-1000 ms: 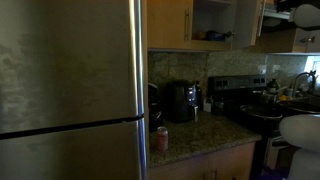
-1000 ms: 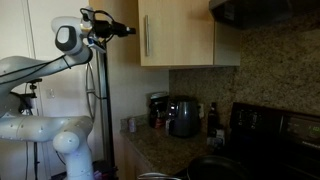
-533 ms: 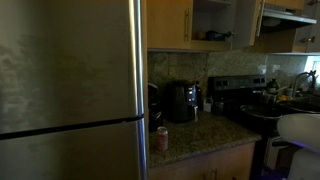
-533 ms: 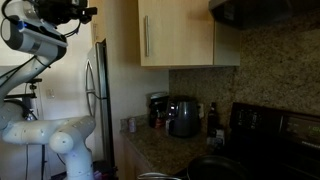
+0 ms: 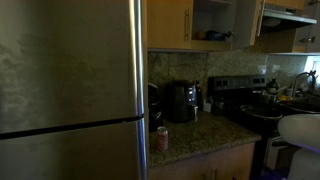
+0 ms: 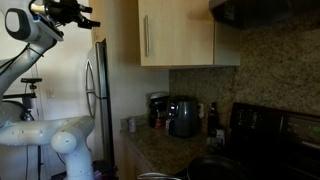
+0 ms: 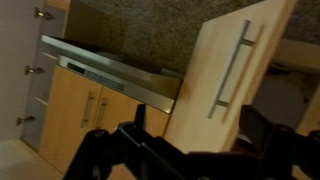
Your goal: Open the top right drawer on top of the air fryer
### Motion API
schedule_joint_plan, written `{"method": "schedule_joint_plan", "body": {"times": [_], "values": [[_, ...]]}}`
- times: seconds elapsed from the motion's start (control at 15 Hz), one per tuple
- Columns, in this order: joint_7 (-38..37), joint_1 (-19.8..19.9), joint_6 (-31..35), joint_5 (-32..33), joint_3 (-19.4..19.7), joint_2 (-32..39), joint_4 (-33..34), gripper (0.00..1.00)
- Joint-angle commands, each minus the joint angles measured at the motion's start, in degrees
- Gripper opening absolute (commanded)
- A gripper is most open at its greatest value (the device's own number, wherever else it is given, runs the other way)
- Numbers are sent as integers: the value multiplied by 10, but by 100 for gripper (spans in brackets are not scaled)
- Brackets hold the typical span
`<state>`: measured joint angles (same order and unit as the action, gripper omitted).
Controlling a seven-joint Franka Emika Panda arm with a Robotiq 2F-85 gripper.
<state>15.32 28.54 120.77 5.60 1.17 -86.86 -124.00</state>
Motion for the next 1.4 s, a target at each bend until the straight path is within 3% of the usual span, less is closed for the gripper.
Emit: {"method": "schedule_joint_plan", "body": {"times": [0.0,0.13,0.2,0.47,0.53,0.67,0.87,1.13,1.33], "values": [[-48,-61,-31,47,-37,2,21,100],[-71,-95,-64,43,-77,4,48,100],[-110,-79,0,47,-112,56,29,100],[-128,-152,4,49,-160,159,44,100],[-140,-153,12,48,-174,197,58,100],[-162,-151,42,59,-192,271,84,100],[-204,-111,50,101,-212,371,136,100],[-260,-70,43,191,-223,508,224,100],[-327,-49,29,280,-227,554,269,100]]}}
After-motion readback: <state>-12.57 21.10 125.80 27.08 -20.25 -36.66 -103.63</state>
